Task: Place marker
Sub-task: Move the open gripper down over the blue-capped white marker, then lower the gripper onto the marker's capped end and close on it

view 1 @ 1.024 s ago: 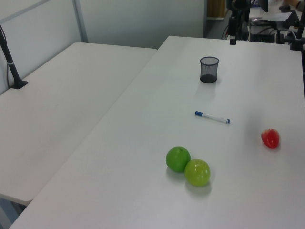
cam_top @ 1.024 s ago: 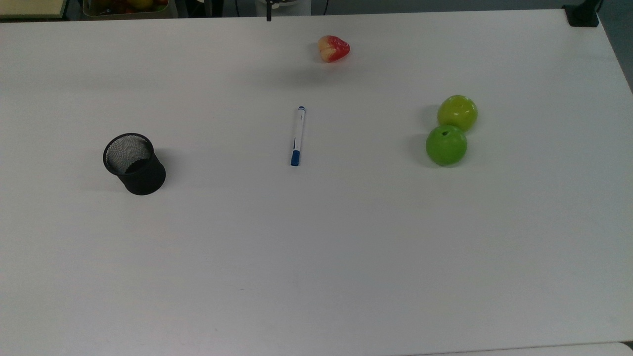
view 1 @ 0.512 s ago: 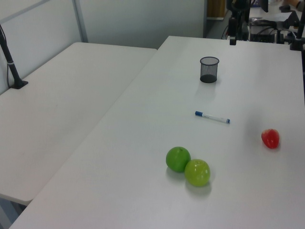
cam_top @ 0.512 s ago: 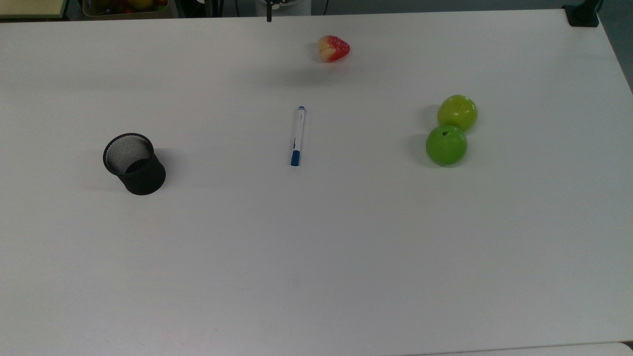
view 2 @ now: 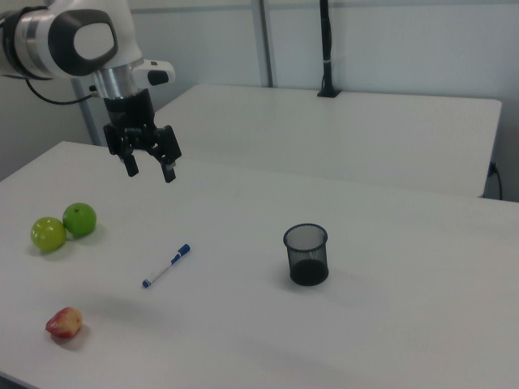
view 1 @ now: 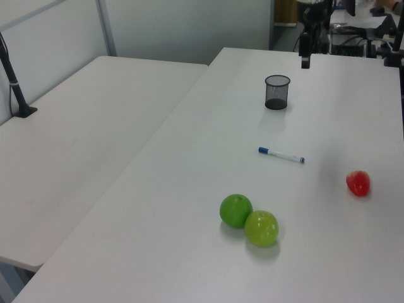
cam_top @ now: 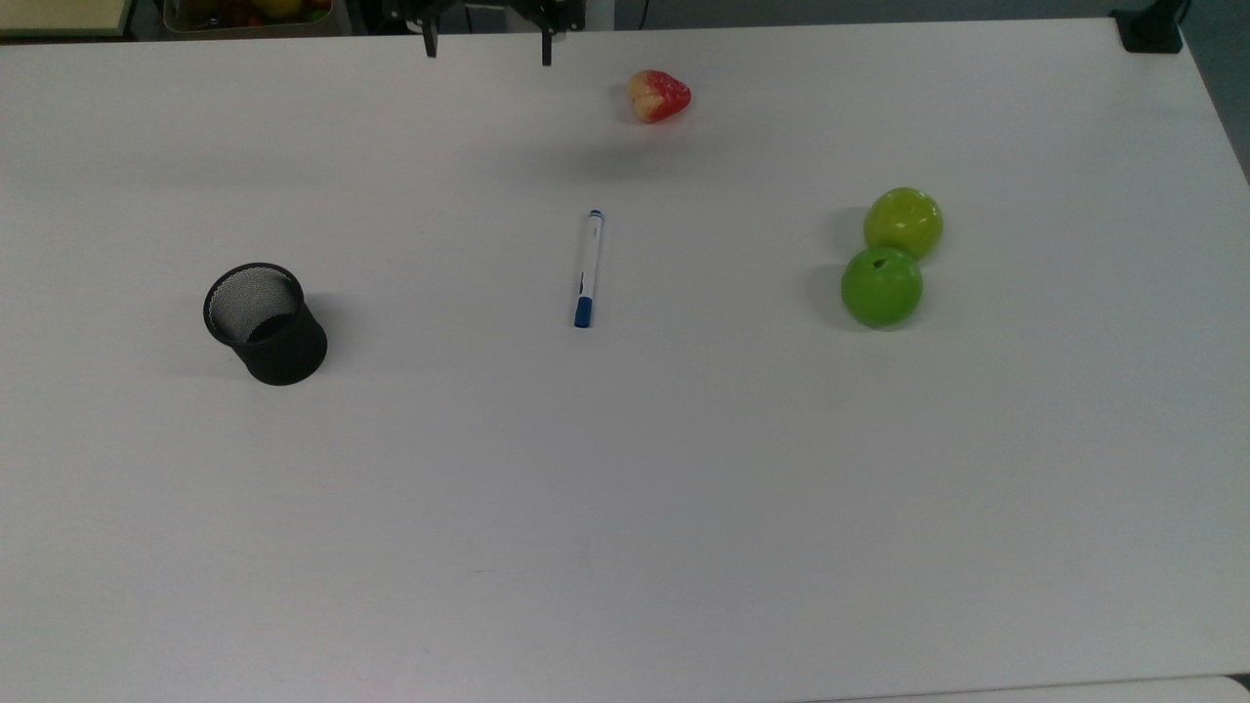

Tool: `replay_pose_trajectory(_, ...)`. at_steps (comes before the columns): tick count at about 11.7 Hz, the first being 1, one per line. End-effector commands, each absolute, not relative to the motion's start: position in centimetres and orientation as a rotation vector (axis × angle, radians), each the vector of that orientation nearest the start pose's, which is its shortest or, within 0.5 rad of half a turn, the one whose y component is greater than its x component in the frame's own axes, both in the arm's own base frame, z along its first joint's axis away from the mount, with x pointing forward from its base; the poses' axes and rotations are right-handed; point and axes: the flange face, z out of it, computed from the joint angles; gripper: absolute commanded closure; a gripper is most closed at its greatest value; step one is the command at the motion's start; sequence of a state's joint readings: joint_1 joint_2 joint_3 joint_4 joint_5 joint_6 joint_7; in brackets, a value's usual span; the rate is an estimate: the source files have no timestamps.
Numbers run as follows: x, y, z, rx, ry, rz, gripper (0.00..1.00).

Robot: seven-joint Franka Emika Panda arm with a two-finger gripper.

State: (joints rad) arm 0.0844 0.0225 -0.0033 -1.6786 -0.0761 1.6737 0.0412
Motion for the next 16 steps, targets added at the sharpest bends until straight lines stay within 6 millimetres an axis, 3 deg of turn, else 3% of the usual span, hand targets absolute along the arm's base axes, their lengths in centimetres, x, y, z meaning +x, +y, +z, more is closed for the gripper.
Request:
replay_pose_trajectory(1, 57.4, 4.9, 54.4, -3.198, 0.087, -0.032, 0.0)
replay_pose_trajectory(4, 59.1, 5.5, 51.2, -3.197, 0.071, -0.039, 0.0)
replay_pose_trajectory(8, 60.3, 8.8, 43.9, -3.195, -0.025, -0.056, 0.0)
replay_pose_trajectory(12, 61.5, 9.1, 38.5, -3.198, -0.032, 0.0, 0.0)
replay_pose_trajectory(16, 61.9, 9.1, 35.7, -3.204, -0.04, 0.051, 0.0)
